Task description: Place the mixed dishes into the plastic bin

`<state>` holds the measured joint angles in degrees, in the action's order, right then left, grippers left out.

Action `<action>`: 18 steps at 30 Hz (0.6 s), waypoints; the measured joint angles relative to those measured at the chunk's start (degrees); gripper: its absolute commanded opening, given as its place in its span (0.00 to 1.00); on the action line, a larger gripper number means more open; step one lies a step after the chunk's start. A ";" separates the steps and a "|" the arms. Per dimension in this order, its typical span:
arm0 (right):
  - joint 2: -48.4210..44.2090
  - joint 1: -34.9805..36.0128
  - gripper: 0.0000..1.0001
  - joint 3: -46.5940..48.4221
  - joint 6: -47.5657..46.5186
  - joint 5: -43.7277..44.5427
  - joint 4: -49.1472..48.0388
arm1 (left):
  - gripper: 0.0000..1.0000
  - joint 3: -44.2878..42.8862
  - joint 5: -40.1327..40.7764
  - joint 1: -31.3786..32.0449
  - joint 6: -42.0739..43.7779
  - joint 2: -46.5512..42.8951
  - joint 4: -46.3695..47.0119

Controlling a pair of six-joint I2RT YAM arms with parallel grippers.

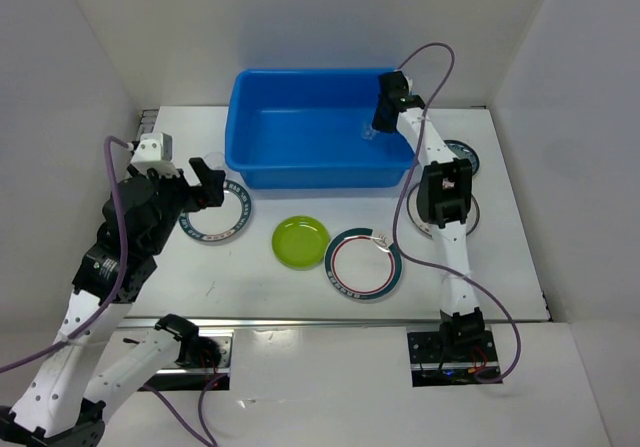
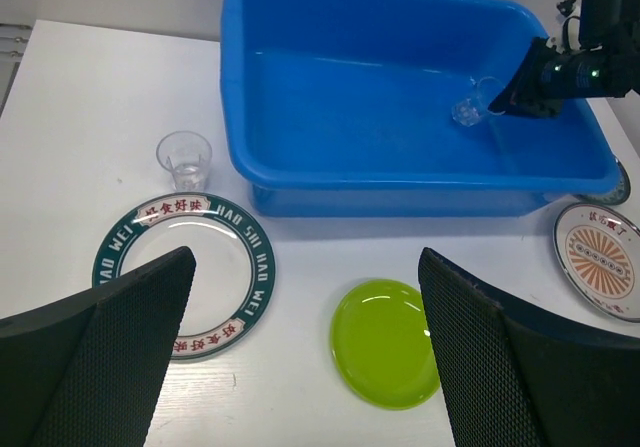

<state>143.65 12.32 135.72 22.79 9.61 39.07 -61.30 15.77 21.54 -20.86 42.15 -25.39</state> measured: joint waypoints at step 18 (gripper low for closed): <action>10.14 -1.22 0.13 14.93 0.31 -1.07 4.98 | 0.99 0.28 2.82 0.00 1.44 1.99 1.60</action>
<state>153.80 11.09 150.65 23.09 8.54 44.05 -61.01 18.59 21.54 -19.42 44.14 -23.79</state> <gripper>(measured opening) 0.117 0.993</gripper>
